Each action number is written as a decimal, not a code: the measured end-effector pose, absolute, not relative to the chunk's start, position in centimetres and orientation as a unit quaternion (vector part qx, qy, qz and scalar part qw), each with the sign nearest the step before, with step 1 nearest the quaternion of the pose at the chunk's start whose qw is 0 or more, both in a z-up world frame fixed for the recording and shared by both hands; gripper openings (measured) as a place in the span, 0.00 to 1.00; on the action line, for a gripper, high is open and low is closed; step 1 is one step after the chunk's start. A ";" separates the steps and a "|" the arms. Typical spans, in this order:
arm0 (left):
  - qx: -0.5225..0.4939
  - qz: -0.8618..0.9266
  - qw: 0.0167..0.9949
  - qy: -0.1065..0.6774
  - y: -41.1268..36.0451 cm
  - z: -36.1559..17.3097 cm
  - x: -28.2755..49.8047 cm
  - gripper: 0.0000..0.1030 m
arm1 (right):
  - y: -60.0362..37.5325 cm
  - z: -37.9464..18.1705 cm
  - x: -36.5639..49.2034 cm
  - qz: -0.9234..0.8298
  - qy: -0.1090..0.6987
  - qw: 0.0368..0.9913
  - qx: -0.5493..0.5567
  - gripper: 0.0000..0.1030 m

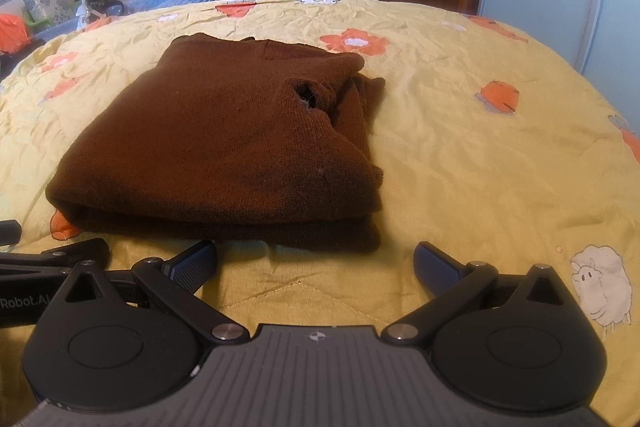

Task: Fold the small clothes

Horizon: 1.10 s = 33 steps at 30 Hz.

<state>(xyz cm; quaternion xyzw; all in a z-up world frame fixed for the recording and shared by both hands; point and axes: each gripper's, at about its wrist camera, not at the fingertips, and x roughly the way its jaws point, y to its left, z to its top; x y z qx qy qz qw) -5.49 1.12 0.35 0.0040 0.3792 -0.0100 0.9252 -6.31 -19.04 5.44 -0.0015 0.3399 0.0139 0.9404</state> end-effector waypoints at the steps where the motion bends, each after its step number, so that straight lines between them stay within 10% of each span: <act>1: 0.004 -0.010 0.925 0.380 1.1 0.4 -5.5 1.00 | -19.0 5.5 -6.3 0.014 0.341 0.940 -0.001 1.00; 33: 0.002 -0.011 0.921 0.390 1.1 0.5 -5.2 1.00 | -19.1 5.4 -6.3 0.011 0.342 0.940 0.000 1.00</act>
